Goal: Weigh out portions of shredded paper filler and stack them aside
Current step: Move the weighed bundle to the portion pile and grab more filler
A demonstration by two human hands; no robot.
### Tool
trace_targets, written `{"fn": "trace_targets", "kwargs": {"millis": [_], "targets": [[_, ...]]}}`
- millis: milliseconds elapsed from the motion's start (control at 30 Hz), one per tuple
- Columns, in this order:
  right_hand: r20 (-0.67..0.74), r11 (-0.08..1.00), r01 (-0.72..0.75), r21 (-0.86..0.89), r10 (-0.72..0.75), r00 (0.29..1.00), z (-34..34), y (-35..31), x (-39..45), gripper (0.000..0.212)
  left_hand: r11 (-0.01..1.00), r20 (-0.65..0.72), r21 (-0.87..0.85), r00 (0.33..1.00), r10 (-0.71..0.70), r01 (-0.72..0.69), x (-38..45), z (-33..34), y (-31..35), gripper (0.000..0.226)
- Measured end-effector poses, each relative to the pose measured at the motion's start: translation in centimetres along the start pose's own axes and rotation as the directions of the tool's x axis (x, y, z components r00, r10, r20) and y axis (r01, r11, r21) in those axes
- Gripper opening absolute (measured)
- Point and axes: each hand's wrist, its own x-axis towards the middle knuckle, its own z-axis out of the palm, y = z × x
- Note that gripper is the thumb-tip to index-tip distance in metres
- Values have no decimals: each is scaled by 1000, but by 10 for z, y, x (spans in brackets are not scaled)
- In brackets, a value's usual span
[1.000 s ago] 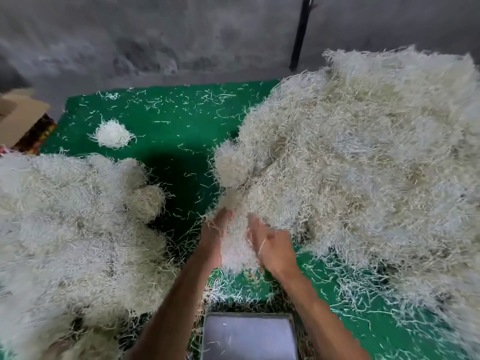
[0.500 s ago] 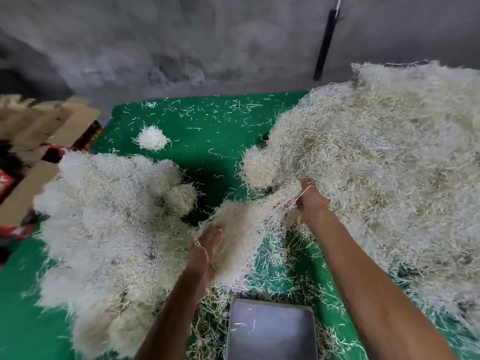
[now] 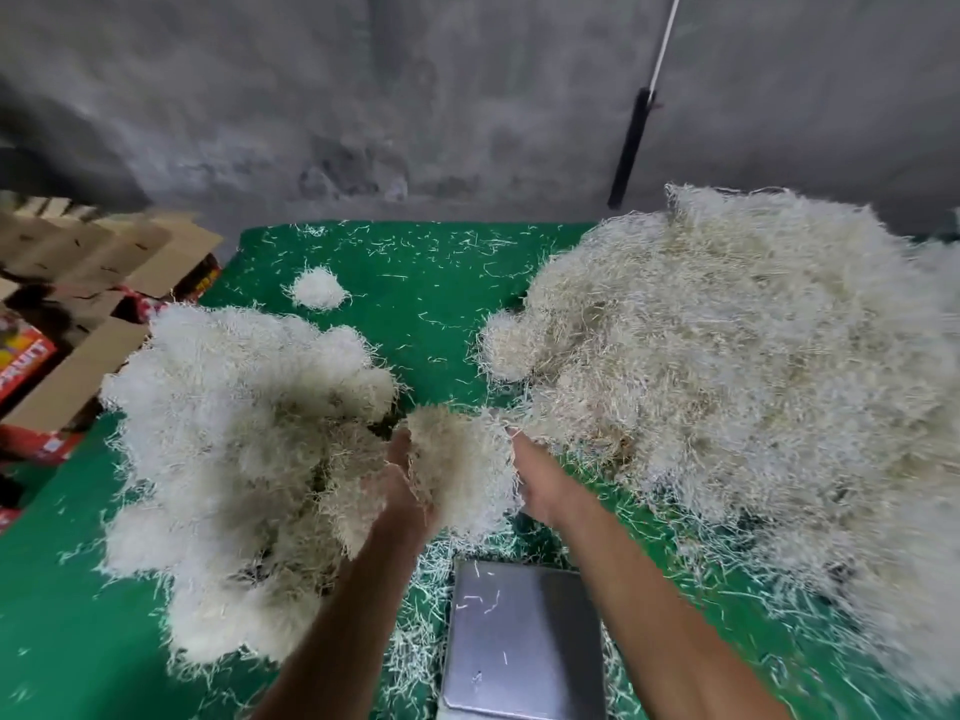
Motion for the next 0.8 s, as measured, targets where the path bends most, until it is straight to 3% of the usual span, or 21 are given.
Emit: {"fn": "trace_targets", "kwargs": {"millis": [33,67,100,167,200,267,333,400,500,600,633,700,767,800], "targets": [[9,996,9,85,-10,1000,2,-3,-5,66,992,134,-126,990,35,-18,-5,0,1,38],[-28,988,58,140,-54,998,2,-5,-7,55,990,273,-120,956,102,-72,-5,-3,-1,47],[-86,982,115,149,-103,991,2,-10,-8,44,991,425,-48,896,130,-121,-6,-8,-7,54],[-175,971,193,141,-167,970,0,-25,-13,28,962,553,214,833,25,-171,-12,-17,-15,67],[-217,975,197,102,-172,961,-2,-32,-15,27,893,560,385,828,-26,-233,-10,-25,-22,71],[-286,981,192,-32,-193,938,-6,-38,-17,27,723,485,617,874,-39,-310,-3,-34,-28,81],[-320,973,191,-133,-225,921,-6,-37,-21,22,635,344,712,937,56,-299,0,-40,-30,85],[-326,963,226,-146,-263,908,-2,-32,-25,21,584,274,742,944,182,-328,1,-49,-29,54],[-284,949,310,-55,-312,906,13,-17,-32,23,783,127,582,975,180,-220,12,-68,-23,46],[-257,936,349,-44,-348,901,37,14,-37,26,949,22,313,1000,18,-24,0,-80,-11,56],[-241,933,360,19,-345,907,45,27,-39,29,957,24,289,999,26,-31,-1,-86,-13,54],[-184,894,389,221,-354,917,59,49,-46,36,908,15,407,995,97,-95,-3,-92,-20,59],[-266,842,416,344,-337,903,61,59,-50,34,816,-41,569,988,151,-101,-11,-97,-29,68],[-301,805,373,462,-254,919,57,62,-49,30,817,-57,575,993,100,-49,-12,-98,-36,70]]}}
